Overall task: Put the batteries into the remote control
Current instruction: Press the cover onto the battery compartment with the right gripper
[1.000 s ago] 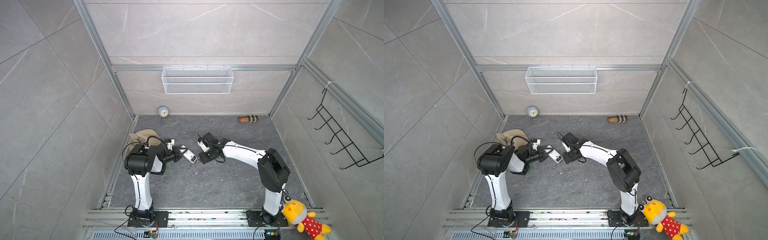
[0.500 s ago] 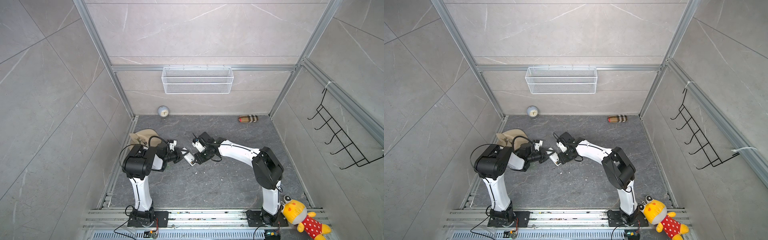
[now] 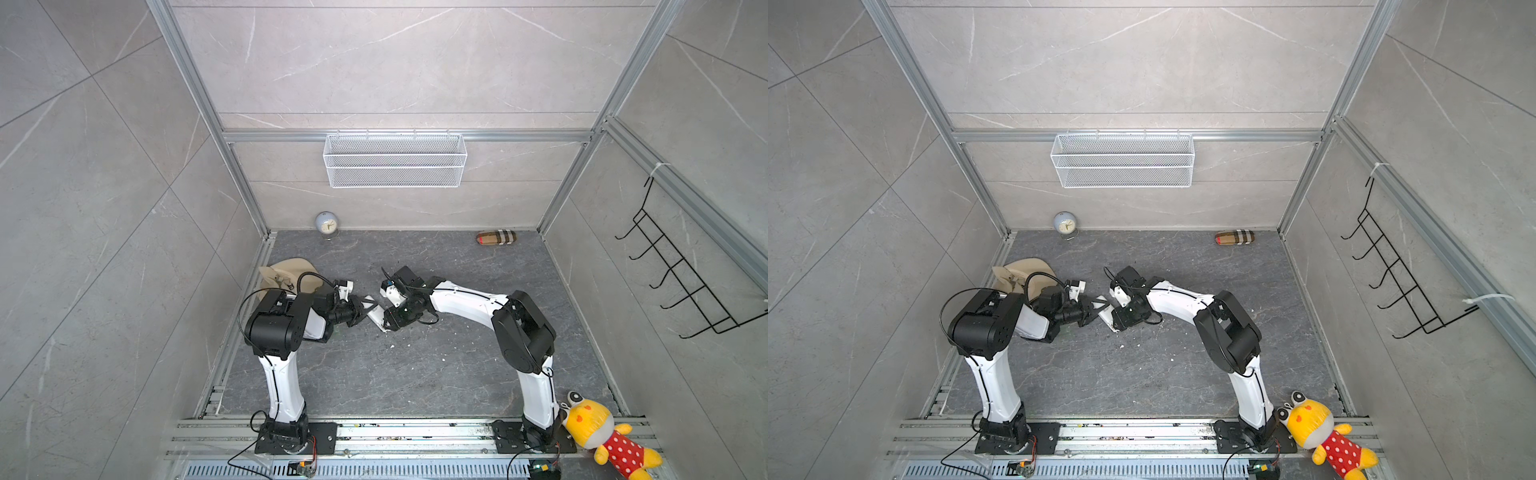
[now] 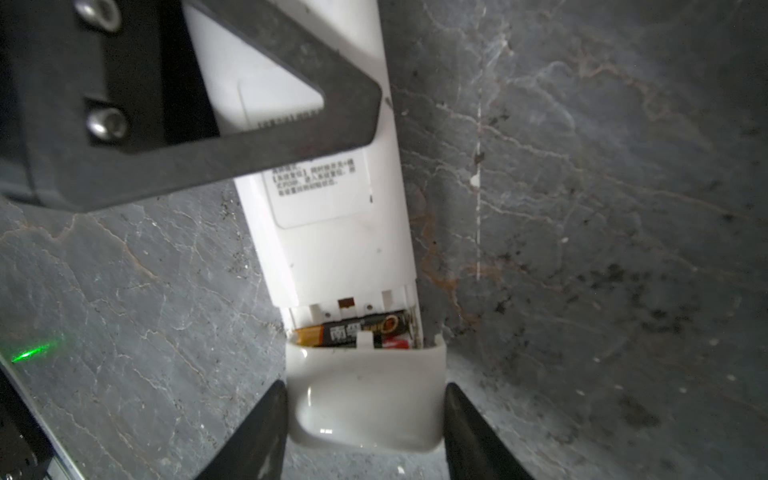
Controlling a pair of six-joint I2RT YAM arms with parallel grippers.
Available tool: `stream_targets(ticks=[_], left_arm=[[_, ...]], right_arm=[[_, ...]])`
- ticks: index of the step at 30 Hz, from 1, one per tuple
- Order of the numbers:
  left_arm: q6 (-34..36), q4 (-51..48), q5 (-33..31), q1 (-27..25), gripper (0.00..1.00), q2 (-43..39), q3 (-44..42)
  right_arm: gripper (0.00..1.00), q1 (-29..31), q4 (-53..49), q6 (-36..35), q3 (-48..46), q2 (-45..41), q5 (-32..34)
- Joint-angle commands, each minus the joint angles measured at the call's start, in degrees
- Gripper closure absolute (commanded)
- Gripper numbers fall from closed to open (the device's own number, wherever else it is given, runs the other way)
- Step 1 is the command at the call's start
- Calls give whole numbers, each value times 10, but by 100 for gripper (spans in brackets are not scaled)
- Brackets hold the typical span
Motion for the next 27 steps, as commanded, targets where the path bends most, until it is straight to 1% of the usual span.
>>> stream_targets(ticks=[1, 18, 20, 23, 25, 27], left_arm=[[21, -6, 9, -1, 100, 0, 10], [19, 4, 11, -2, 100, -2, 9], [1, 50, 28, -3, 100, 4, 5], [-50, 146, 53, -2, 100, 23, 4], [-80, 189, 69, -6, 100, 37, 9], [-92, 207, 74, -11, 100, 41, 13]], right_arm=[[44, 5, 0, 6, 20, 19, -11], [47, 10, -25, -15, 45, 59, -32], [47, 10, -27, -17, 42, 55, -27], [47, 10, -29, -23, 36, 37, -18], [48, 10, -36, -31, 37, 26, -7], [48, 10, -54, -38, 44, 21, 8]])
